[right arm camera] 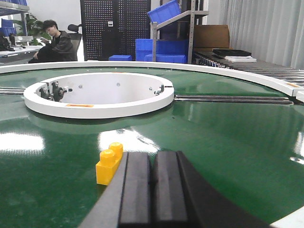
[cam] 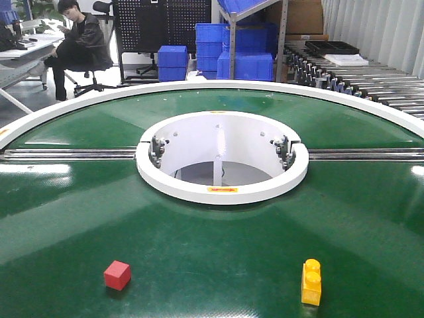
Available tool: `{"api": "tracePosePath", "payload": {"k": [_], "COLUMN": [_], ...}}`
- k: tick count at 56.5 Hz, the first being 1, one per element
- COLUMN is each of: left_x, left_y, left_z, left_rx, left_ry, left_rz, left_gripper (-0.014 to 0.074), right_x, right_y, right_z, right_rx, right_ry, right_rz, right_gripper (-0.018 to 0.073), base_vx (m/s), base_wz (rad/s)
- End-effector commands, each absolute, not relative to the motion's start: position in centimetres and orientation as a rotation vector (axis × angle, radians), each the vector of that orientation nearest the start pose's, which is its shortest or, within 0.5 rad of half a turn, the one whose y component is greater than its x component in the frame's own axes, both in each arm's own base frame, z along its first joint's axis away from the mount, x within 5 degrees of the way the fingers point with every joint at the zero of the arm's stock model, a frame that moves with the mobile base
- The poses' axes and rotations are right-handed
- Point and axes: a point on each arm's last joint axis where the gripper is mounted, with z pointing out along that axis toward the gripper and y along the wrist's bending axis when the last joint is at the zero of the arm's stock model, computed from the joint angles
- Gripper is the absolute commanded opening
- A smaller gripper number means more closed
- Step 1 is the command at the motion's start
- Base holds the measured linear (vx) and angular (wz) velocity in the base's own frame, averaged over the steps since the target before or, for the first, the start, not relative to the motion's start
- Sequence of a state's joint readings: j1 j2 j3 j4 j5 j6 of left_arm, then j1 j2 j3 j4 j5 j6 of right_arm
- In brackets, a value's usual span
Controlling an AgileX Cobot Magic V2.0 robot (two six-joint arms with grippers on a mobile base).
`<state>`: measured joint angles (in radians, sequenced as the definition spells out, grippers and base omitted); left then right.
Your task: Pick red and yellow blocks into blue bin
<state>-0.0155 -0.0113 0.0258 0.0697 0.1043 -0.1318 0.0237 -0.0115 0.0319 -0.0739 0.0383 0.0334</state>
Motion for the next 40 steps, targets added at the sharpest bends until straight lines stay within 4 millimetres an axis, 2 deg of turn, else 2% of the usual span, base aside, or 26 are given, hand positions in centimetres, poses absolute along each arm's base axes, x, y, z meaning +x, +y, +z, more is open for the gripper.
{"api": "tracePosePath", "payload": {"k": [1, 31, 40], "left_x": [5.4, 5.4, 5.1], "left_y": [-0.1, -0.1, -0.1], "left_z": [21.0, 21.0, 22.7], "left_rx": [-0.039, -0.039, -0.048], "left_ry": [1.482, 1.481, 1.358], "left_rz": [-0.068, -0.069, -0.097], "left_gripper": [0.0002, 0.0002, 0.0002], "right_x": [5.7, 5.7, 5.5], "right_y": [0.2, 0.2, 0.2], "right_z": [20.5, 20.5, 21.9], "right_rx": [-0.062, -0.062, -0.055], "right_ry": [1.467, 1.467, 1.342], "right_rz": [-0.027, -0.027, -0.011], "right_gripper": [-0.0010, -0.0010, -0.0010], "base_vx": [0.00, 0.00, 0.00], "base_wz": [0.00, 0.00, 0.00]}}
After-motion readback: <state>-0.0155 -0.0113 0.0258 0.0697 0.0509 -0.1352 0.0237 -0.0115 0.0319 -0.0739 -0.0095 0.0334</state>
